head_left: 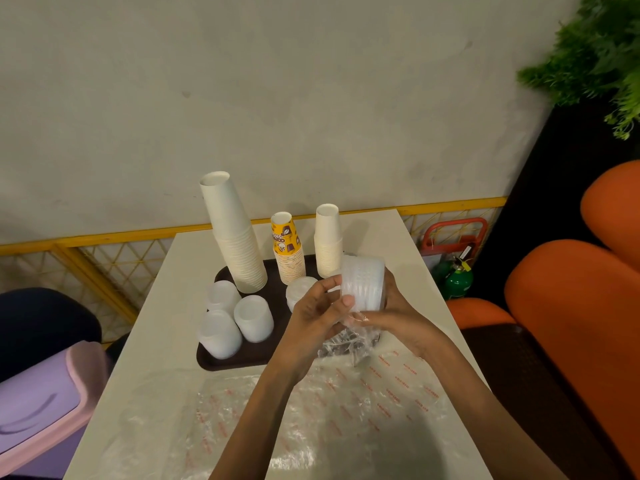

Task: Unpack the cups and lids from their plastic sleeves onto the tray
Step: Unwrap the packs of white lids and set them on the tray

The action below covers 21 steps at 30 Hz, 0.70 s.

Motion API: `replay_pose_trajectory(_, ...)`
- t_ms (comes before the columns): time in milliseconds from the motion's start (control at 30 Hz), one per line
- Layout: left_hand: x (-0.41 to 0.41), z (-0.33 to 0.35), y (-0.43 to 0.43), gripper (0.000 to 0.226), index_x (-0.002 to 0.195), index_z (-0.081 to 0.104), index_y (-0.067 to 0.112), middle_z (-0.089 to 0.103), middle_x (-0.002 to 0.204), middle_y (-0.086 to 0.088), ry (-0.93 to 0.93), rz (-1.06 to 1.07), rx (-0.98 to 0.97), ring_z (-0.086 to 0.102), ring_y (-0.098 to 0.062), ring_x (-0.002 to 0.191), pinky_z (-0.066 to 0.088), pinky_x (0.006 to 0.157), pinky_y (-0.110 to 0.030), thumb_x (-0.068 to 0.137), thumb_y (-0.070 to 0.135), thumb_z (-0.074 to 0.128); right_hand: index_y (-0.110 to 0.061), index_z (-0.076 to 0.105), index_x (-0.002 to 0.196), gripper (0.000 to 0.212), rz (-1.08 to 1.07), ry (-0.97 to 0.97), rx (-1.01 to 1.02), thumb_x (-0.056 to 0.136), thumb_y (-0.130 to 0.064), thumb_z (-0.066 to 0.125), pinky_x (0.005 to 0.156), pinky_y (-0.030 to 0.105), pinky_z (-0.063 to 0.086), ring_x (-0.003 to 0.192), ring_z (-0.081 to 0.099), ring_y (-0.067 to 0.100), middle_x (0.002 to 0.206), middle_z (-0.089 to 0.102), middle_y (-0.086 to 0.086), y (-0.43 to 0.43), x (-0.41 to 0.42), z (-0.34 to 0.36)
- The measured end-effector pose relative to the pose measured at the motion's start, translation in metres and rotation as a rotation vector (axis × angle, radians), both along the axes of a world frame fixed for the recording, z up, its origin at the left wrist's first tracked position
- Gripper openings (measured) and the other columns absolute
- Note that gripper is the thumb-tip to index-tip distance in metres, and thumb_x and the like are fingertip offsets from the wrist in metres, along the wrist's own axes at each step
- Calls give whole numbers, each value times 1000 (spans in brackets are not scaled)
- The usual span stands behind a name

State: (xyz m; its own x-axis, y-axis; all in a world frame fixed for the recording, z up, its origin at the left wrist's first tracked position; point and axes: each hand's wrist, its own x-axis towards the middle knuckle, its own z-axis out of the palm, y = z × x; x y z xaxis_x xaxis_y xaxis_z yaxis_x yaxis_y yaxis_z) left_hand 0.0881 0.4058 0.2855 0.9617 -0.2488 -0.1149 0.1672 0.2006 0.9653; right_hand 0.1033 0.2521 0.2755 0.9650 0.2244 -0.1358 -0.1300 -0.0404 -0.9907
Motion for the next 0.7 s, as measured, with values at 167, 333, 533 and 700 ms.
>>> replay_pose_trajectory(167, -4, -6, -2, 33, 110, 56, 18, 73, 98, 5, -79, 66, -13, 68, -17, 97, 56, 82, -26, 78, 25, 62, -22, 23, 141, 100, 11, 121, 204, 61, -7, 81, 68, 23, 55, 107, 58, 15, 129, 49, 9, -5, 2, -4)
replay_pose_trajectory(333, -4, -14, -4, 18, 98, 64, 13, 70, 101, -2, -217, 137, 93, 67, -15, 98, 54, 85, -27, 85, 1, 63, -5, 33, 141, 86, 52, 203, 431, 67, -10, 78, 70, 27, 55, 91, 69, 15, 116, 61, 16, -5, 4, -4)
replay_pose_trajectory(533, -2, -21, -5, 15, 83, 64, 9, 71, 97, 0, -296, 219, 133, 68, -13, 97, 55, 80, -24, 84, -5, 62, 0, 40, 132, 108, 101, 220, 562, 42, -28, 93, 73, 29, 56, 96, 69, 22, 101, 71, 14, -1, 2, 2)
replay_pose_trajectory(700, -1, -30, 0, 16, 77, 62, 10, 73, 99, 0, -406, 168, 183, 65, -12, 107, 52, 83, -20, 80, -5, 66, -9, 52, 114, 103, 15, 284, 650, 26, -37, 97, 73, 34, 59, 87, 71, 22, 94, 72, 14, 3, 1, 4)
